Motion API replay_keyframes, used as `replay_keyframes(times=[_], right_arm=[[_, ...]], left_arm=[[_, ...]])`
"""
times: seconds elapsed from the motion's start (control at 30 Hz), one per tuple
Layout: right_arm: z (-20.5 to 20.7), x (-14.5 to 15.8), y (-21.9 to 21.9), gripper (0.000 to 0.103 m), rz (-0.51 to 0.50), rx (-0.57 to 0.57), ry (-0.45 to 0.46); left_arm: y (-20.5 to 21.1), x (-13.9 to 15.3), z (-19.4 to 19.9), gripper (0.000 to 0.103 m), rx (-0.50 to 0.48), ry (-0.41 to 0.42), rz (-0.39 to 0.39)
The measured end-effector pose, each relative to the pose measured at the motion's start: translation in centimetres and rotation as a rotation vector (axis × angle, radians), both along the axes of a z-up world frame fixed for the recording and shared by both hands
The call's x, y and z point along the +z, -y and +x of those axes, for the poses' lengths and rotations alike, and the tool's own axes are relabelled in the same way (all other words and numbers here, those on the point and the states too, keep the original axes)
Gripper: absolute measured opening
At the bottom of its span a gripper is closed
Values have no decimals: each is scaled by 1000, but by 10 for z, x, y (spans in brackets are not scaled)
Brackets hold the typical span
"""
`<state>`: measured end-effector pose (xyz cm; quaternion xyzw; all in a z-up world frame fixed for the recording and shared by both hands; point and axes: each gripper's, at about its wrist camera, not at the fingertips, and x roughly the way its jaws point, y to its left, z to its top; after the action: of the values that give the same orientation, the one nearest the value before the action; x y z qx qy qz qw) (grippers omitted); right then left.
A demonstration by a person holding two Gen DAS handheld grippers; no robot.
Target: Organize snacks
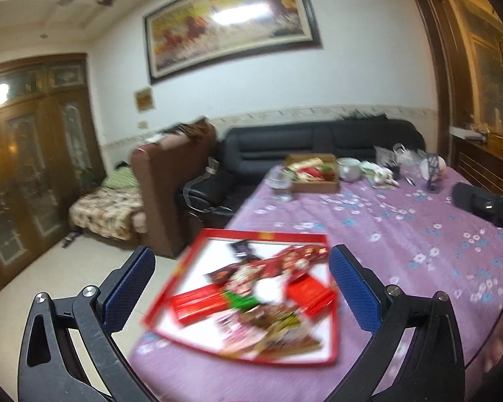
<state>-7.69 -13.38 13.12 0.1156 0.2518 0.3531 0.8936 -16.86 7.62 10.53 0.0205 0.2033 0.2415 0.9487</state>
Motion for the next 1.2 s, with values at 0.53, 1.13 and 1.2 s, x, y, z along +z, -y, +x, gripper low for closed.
replay_keyframes(times=[0.53, 1.13, 1.2], right_arm=[[190, -101, -12, 93, 133, -105, -197], [177, -88, -19, 93, 47, -102, -135], [164, -74, -17, 93, 27, -116, -57]], left_arm=[[-2, -16, 218, 103, 51, -193, -7], [29, -35, 166, 103, 47, -236, 0], [36, -31, 135, 103, 36, -219, -3]])
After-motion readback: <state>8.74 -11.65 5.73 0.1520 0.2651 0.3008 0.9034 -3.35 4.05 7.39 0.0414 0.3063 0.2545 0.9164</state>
